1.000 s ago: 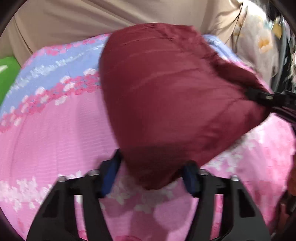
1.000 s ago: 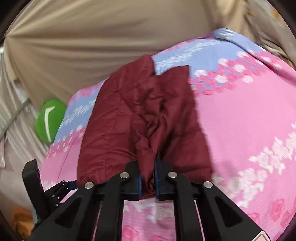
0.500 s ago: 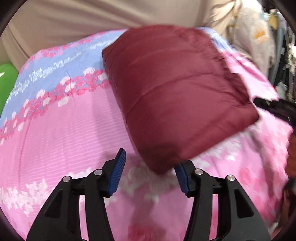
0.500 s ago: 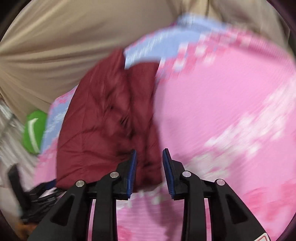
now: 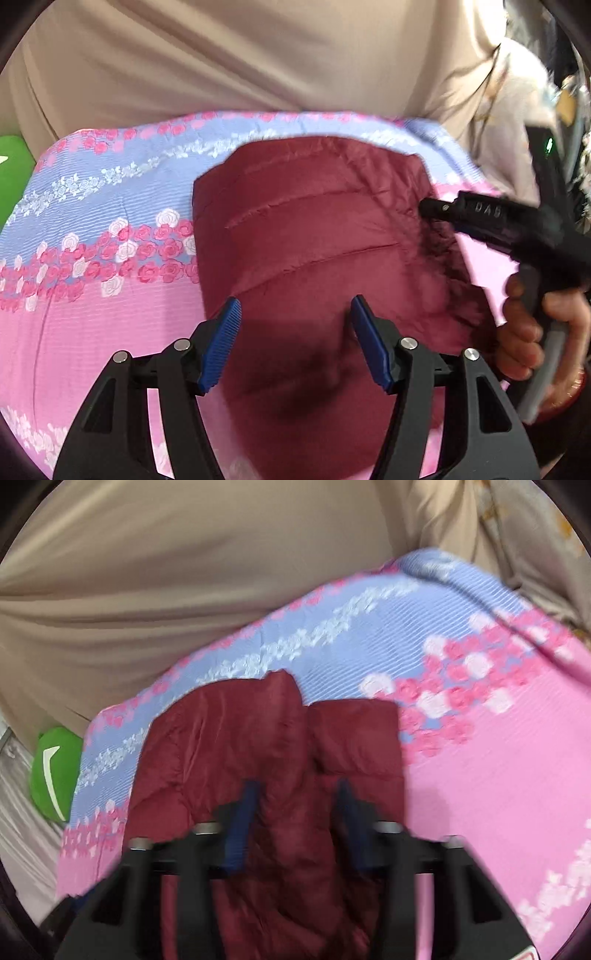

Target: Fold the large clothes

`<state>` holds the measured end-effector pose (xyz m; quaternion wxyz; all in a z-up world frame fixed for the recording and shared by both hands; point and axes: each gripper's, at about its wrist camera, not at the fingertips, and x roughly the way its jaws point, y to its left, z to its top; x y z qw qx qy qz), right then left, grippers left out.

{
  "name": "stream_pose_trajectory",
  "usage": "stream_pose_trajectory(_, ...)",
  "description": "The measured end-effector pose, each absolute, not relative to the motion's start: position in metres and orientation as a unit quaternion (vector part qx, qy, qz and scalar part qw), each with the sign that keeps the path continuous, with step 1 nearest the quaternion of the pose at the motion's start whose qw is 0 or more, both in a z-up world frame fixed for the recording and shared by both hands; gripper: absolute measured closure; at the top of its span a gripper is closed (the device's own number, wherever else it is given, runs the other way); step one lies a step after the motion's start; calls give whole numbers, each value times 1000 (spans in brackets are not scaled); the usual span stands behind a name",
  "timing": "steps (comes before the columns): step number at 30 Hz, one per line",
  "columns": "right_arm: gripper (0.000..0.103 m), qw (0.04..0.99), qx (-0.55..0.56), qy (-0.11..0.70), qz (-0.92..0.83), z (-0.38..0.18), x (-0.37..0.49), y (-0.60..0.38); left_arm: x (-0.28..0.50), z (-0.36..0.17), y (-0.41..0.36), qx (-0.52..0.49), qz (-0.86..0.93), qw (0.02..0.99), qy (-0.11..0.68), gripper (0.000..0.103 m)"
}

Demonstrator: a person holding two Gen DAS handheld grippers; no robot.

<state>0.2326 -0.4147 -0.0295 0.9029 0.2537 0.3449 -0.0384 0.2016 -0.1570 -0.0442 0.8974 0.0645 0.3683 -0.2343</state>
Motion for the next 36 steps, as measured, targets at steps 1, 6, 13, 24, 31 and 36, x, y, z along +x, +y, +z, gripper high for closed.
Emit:
stream_pose_trajectory(1,96,901,261,344,-32,-31,236,-415,207,-50,-160,67,-225,899,371,42)
stream_pose_trajectory(6,101,907,225,341,-99,-55,243,-422,213,-65,-171,78,-222,900,365,36)
stream_pose_trajectory(13,101,898,175,384,-121,-75,254,-423,214,-79,-196,115,-196,905,359,29)
stream_pose_trajectory(24,98,923,122,360,-52,-31,137,-380,216,-83,-194,120,-189,906,360,29)
stream_pose_trajectory(31,103,905,118,402,-69,-93,141,-375,210,-86,-199,137,-176,909,351,28)
stream_pose_trajectory(36,101,903,134,404,-62,-89,135,-381,192,-79,-178,127,-190,906,357,28)
